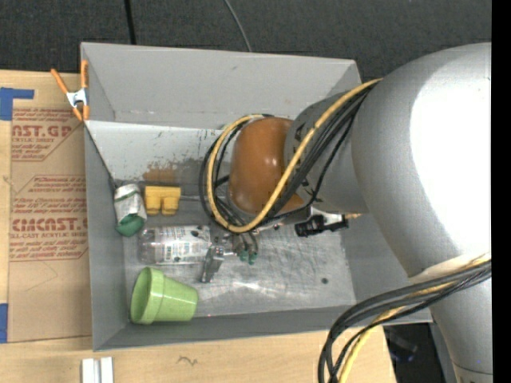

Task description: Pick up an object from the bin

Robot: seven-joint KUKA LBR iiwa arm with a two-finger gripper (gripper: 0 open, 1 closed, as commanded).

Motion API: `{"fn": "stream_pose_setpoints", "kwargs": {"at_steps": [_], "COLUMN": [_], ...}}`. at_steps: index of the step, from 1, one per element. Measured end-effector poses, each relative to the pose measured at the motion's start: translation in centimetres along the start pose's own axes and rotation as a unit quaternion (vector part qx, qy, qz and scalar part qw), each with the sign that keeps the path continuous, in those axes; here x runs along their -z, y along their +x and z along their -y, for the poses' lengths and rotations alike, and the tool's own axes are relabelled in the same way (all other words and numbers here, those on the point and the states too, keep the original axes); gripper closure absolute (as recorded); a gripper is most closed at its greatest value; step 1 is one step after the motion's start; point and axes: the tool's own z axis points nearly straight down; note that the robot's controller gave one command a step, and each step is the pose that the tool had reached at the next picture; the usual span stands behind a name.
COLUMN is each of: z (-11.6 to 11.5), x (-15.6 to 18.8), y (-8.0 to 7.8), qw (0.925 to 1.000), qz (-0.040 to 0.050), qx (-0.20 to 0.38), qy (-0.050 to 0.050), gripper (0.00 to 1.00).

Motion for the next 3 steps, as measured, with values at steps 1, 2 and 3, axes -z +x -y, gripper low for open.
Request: {"fn": "stream_pose_setpoints", "kwargs": {"at_steps": [1, 2, 3], "z": [0.00, 0.01, 0.01], "x": [0.00, 0.01, 0.01], "y": [0.00, -0.01, -0.01], "qw": [1.0000, 1.0000, 1.0000], "qz": [0.0000, 0.0000, 0.0000], "qx": [0.000, 0.000, 0.000], "qy": [0.000, 0.000, 0.000], "gripper": [1.00, 1.00, 1.00]}}
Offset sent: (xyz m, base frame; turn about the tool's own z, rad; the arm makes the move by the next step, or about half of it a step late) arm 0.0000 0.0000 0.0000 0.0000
